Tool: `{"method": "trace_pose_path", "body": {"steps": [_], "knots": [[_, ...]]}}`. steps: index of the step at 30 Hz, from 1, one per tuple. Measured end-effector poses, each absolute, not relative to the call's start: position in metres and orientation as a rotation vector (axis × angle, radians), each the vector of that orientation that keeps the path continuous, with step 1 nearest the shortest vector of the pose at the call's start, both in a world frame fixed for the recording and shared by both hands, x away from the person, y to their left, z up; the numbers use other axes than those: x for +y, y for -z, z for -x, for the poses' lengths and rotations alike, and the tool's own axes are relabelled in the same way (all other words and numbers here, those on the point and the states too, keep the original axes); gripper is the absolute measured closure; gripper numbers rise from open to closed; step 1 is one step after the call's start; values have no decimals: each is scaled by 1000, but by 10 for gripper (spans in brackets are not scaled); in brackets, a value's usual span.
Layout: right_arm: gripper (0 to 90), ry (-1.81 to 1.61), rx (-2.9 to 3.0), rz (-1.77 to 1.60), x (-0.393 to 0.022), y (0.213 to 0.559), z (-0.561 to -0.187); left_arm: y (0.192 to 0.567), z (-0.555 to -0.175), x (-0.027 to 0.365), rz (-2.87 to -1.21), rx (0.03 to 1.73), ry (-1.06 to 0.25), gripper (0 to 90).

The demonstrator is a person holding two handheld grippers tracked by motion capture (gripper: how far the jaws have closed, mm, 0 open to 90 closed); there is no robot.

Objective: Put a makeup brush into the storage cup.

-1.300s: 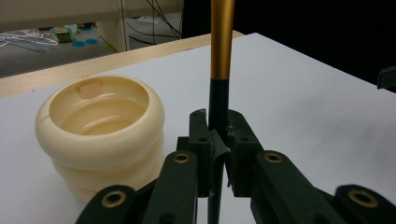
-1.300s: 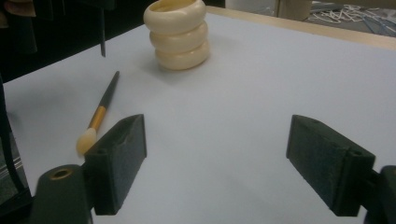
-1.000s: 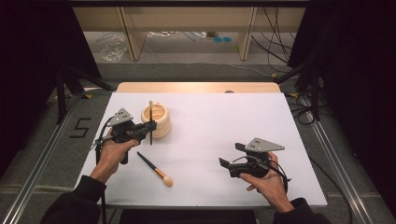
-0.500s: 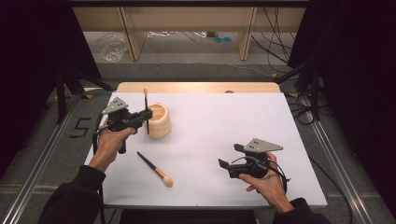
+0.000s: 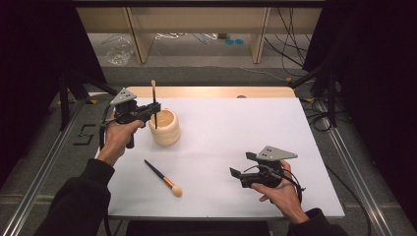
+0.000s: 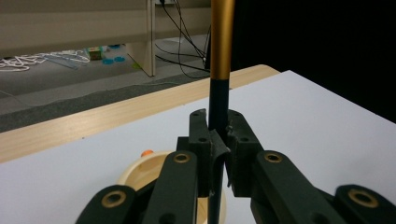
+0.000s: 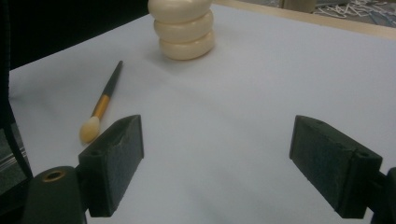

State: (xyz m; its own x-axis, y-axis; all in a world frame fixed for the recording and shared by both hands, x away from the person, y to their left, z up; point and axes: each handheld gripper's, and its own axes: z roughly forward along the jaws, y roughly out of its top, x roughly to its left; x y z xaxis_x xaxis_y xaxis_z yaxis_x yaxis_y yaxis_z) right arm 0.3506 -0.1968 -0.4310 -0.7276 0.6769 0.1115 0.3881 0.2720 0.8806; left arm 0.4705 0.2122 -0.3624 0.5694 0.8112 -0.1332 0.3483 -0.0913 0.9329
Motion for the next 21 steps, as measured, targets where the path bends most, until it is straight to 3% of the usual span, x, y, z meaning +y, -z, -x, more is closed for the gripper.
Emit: {"method": "trace_pose_path", "body": {"steps": [21], "knots": [[191, -1421, 2287, -980, -195, 433, -350, 384, -507, 201, -1670, 1026, -539, 824]]}}
